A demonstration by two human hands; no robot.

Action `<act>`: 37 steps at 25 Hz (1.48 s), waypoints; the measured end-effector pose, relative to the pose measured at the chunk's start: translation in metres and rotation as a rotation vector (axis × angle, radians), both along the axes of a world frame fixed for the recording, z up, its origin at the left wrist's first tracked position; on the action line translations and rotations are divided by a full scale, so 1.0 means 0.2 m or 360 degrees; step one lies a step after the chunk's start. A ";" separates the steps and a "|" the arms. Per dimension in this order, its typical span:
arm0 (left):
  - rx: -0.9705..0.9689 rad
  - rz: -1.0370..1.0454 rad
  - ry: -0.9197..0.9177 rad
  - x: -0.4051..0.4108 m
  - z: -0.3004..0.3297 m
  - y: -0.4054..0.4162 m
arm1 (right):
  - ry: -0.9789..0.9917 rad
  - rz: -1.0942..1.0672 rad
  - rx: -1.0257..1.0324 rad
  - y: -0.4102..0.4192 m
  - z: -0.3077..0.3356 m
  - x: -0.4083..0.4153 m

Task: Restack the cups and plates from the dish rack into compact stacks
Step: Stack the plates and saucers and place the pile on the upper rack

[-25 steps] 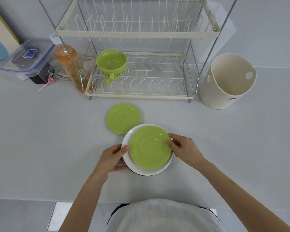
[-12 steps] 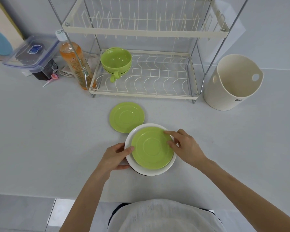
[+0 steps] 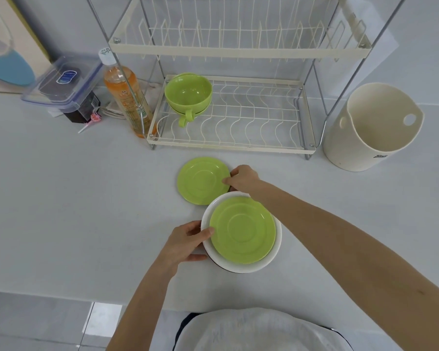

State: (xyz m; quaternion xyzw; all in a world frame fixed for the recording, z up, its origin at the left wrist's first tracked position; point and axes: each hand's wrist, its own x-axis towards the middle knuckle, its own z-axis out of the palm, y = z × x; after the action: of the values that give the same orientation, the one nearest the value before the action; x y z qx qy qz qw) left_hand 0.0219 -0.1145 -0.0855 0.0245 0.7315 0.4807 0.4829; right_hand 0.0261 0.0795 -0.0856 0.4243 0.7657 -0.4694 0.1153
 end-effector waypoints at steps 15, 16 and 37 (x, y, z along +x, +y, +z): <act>0.0023 -0.0036 0.0060 -0.01 -0.02 -0.01 | 0.0519 -0.0486 -0.0735 0.10 0.24 0.43; 0.0020 -0.0040 0.0062 -0.01 -0.03 -0.01 | 0.0484 -0.0462 -0.0696 0.09 0.24 0.50; 0.0023 0.0027 0.0007 0.03 0.01 0.00 | 0.0405 -0.0113 0.0137 -0.08 0.04 0.73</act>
State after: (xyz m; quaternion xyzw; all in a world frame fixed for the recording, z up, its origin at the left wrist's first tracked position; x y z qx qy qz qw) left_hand 0.0278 -0.1142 -0.0830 0.0228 0.7293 0.4901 0.4769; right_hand 0.1721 0.0638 -0.0782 0.3928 0.7780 -0.4899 -0.0177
